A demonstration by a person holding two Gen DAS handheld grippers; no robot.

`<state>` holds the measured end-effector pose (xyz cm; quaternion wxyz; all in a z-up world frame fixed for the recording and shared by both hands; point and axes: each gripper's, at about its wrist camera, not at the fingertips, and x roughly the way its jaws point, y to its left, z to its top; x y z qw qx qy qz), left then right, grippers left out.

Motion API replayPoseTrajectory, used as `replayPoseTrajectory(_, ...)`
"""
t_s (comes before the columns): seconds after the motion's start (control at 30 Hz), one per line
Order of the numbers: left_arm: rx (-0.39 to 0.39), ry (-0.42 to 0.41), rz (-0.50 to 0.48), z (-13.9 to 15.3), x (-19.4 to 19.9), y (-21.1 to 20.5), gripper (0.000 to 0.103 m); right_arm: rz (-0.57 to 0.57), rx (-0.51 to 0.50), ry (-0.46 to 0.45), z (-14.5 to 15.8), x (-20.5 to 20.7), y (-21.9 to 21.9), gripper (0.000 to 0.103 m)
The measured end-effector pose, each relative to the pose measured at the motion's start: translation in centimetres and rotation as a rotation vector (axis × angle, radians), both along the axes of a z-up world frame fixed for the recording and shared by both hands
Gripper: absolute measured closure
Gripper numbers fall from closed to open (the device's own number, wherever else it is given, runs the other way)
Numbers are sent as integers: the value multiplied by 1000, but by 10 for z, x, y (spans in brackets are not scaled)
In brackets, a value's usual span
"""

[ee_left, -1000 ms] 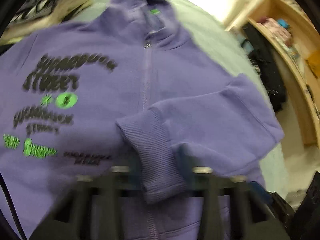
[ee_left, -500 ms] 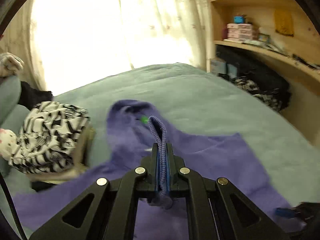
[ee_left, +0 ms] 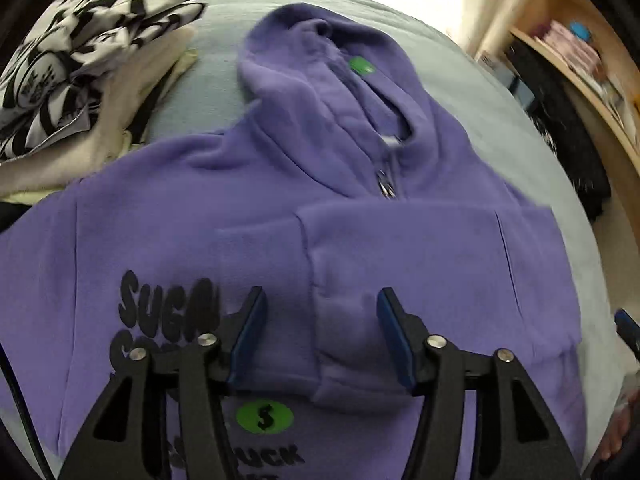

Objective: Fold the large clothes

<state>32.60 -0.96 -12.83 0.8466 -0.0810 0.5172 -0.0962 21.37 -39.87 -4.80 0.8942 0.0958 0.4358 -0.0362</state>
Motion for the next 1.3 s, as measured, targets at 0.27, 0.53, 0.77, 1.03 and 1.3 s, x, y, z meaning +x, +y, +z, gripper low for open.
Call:
replayPoseTrajectory(0.27,39,-8,15,-10,18,-2,44,-21,-66,112,-37,111,-20,32)
replayPoseTrajectory(0.53,245,-65,-77,-8,21,-33,87,-14,1,205,-78,136,-29,82)
replayPoseTrajectory(0.77,219,-139,-69,9,20,-36,89,-74,-17,76,-63,115,-42,92)
replayPoseTrajectory(1.03,239,-67,-37,-2,11,-32,67,-52,130,124,-58,95,-54,58)
replayPoseTrajectory(1.3,207,-59,-48,2,-25,-13,61,30,129,179,-64,20,-46,51)
